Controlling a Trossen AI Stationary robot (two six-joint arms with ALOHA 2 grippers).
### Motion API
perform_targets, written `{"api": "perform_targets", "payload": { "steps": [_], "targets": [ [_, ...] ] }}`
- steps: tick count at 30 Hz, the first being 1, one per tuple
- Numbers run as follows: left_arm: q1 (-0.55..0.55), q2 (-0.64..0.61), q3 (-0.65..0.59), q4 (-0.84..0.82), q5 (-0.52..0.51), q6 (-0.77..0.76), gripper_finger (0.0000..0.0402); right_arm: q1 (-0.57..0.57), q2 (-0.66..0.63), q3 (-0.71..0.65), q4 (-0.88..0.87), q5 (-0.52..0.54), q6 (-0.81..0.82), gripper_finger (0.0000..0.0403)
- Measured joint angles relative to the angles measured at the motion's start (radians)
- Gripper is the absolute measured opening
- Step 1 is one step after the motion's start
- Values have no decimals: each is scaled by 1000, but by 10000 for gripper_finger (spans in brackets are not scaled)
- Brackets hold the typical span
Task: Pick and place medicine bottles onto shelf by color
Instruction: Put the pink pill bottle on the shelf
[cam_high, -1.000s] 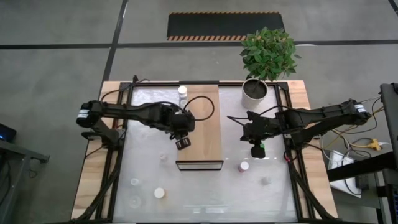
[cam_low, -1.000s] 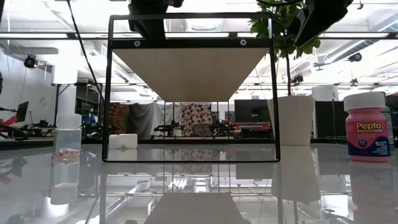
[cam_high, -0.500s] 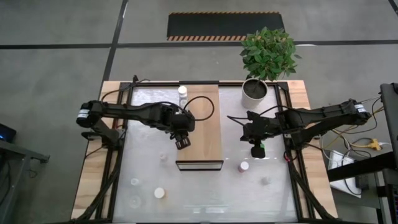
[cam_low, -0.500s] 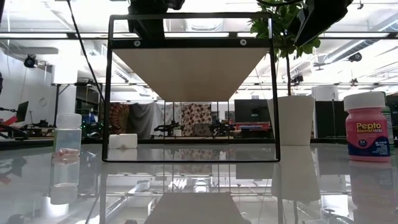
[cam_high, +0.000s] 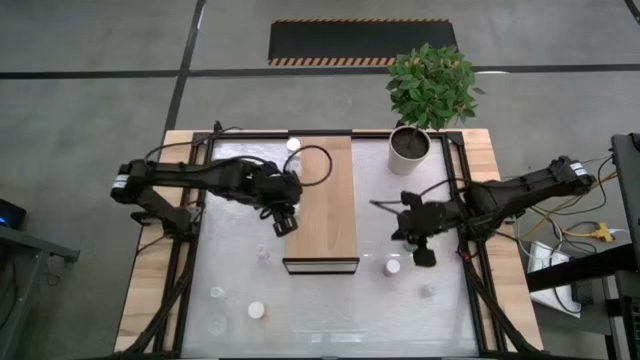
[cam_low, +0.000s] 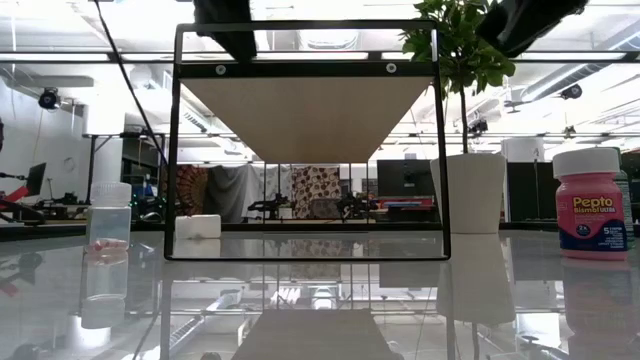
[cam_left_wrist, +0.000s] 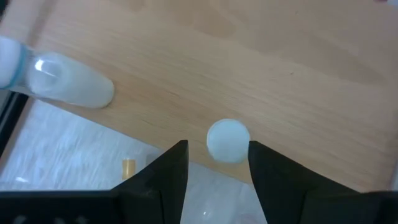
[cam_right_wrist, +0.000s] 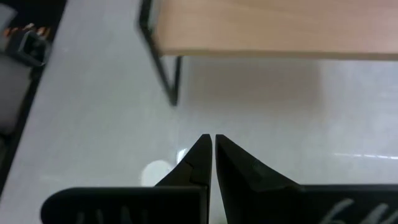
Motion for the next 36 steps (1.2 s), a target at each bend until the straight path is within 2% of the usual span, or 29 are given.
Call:
{"api": "perform_targets", "payload": {
  "steps": [4,7,12,18,22,28,36],
  "targets": [
    [-12,-40,0,40,-9,-2,150,68,6,-45,63,-8,55,17],
    [-39,-54,-10,128,-16,10,150,108,10,-68,63,-18,116,43],
    [-93,-67,-33,275,-16,73,151,152,17,-126,105,4,209,125],
    [-130,-72,-36,368,-18,102,151,189,44,-217,199,12,212,235],
    [-135,-78,-35,414,-22,107,151,204,88,-227,205,22,206,279],
    [-137,-95,-38,455,-41,128,151,209,187,-228,208,60,203,287],
    [-137,-99,-35,460,-67,148,151,209,245,-228,225,86,200,244]
  ]
}}
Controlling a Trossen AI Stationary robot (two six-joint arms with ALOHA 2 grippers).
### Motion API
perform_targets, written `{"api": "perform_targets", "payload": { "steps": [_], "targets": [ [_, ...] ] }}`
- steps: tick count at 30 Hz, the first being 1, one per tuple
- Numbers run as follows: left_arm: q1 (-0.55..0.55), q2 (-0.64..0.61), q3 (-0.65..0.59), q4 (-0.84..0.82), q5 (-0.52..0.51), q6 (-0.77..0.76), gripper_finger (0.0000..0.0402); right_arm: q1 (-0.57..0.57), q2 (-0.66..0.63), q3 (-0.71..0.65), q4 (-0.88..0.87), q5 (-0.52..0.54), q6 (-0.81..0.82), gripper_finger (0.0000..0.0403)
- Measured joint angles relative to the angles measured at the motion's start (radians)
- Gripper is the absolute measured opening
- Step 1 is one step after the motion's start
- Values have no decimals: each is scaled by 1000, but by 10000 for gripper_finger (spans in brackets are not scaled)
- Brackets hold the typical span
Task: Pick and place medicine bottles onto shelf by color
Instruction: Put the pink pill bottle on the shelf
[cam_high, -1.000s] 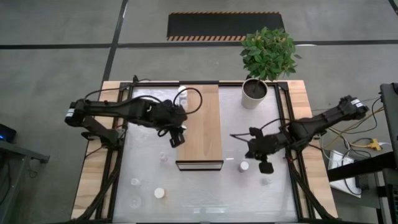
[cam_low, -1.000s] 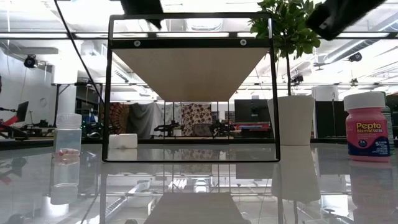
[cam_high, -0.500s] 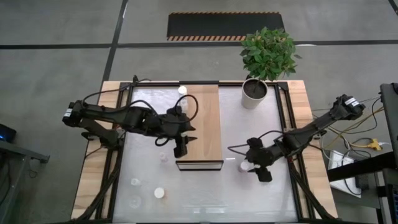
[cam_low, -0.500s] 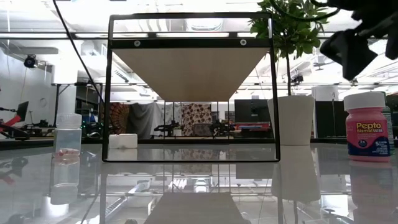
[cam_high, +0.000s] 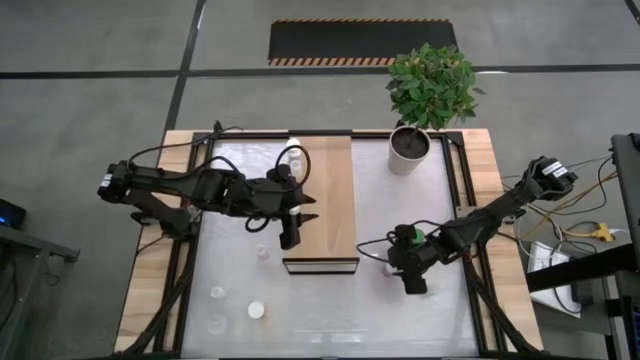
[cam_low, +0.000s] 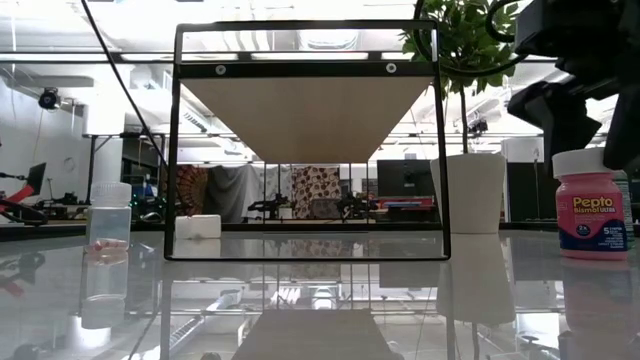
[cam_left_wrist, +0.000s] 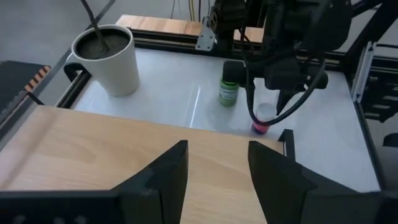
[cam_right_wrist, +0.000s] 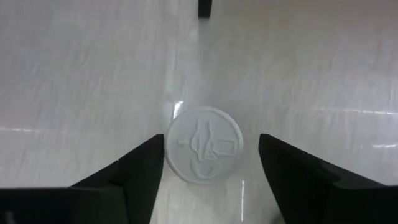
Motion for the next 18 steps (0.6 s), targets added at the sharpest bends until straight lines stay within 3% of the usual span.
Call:
{"api": "perform_targets", "payload": {
  "steps": [10,18],
  "targets": [
    [-1,0,-9,-5,-3,28,151,0,-3,0,6,3,3,162],
    [-22,0,-41,-3,-14,83,151,-1,-50,97,-106,-25,54,182]
  ]
}}
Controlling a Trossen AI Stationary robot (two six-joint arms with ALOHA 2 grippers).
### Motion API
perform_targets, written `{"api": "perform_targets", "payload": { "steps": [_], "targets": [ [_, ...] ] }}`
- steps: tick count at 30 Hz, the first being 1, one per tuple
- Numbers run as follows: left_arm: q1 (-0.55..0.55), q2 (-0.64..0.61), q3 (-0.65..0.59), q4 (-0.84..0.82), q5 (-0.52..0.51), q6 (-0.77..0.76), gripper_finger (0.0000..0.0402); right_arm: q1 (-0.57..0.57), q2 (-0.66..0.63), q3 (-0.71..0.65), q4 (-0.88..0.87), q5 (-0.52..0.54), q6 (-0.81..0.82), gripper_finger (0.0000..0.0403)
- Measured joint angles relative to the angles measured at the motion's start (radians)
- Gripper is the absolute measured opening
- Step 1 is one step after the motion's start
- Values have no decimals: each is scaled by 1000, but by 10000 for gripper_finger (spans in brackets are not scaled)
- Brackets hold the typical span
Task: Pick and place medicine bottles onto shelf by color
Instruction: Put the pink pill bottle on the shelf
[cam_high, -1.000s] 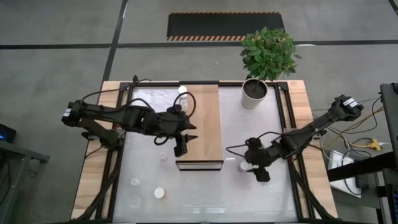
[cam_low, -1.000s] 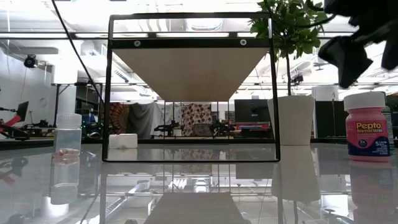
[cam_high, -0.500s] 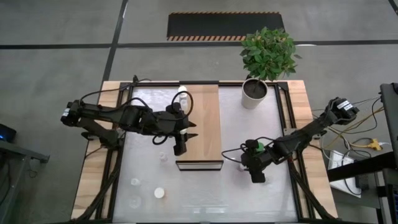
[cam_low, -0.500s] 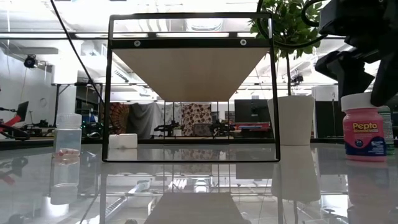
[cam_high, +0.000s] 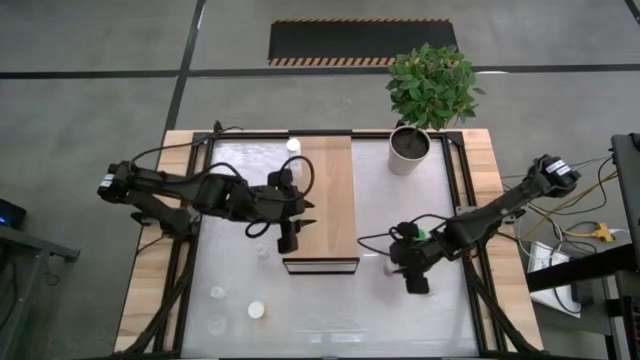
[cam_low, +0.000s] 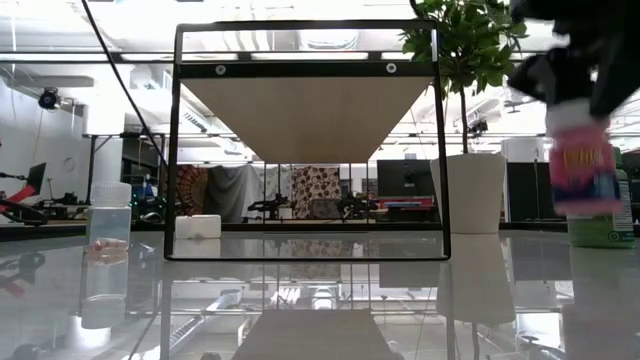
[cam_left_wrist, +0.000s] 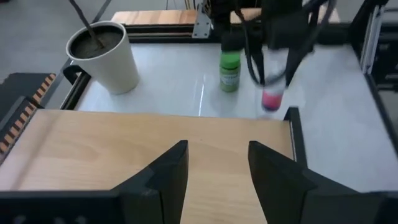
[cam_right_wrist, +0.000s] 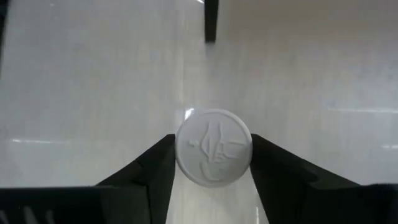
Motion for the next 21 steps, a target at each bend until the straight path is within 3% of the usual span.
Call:
{"api": "perform_targets", "payload": {
  "steps": [3,8,21],
  "targets": [
    [-19,-1,-40,35,-36,36,151,-3,-19,90,-121,10,28,184],
    [-45,-35,-135,144,-104,108,151,-20,-27,266,-265,121,19,175],
    [-56,-274,-523,681,-116,382,150,-260,99,648,-303,147,-293,172]
  ]
}}
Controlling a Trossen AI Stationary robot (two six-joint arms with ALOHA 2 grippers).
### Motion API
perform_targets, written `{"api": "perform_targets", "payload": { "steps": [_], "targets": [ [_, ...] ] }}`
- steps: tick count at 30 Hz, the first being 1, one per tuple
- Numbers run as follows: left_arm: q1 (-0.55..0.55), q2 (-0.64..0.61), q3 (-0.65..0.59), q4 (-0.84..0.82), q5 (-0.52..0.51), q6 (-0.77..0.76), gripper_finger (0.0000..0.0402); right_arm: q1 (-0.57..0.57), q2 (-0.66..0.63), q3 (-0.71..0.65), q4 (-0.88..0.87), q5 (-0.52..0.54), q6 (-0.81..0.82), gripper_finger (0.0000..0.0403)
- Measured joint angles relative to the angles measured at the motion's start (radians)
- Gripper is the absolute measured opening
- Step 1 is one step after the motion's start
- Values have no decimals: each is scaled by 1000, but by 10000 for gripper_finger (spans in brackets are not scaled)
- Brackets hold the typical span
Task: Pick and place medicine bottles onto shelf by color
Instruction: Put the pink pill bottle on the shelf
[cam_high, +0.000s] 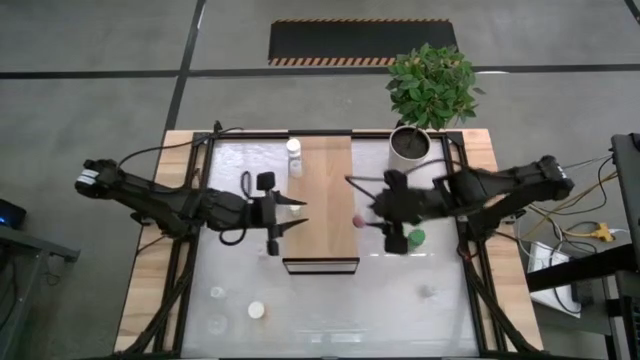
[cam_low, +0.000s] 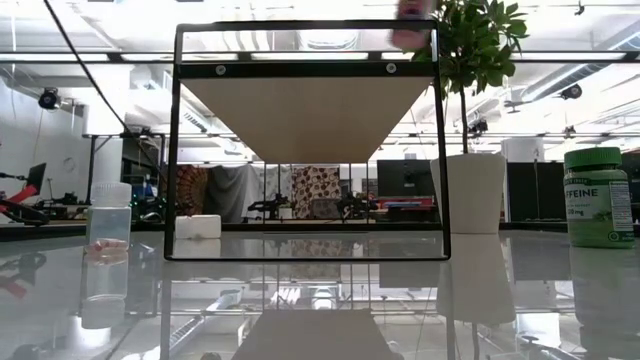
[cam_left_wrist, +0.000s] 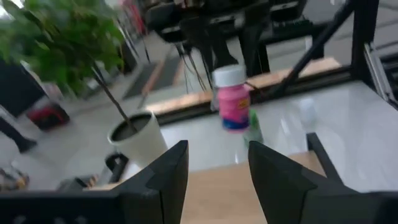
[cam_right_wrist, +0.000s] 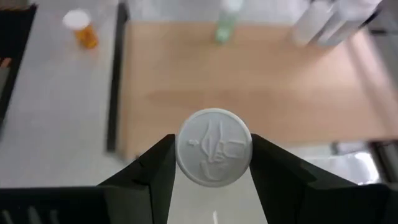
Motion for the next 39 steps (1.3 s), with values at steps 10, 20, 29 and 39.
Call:
{"api": "perform_targets", "payload": {
  "steps": [10,20,29,39],
  "targets": [
    [1,-126,-275,404,-1,139,150,-253,238,304,-39,-112,-136,172],
    [1,-187,-347,466,-2,193,151,-452,482,585,-164,-126,-268,172],
    [1,-201,-350,468,-1,193,151,-575,593,684,-222,-208,-303,172],
    [1,-201,-350,467,-1,193,151,-629,615,646,-221,-237,-308,172]
  ]
}}
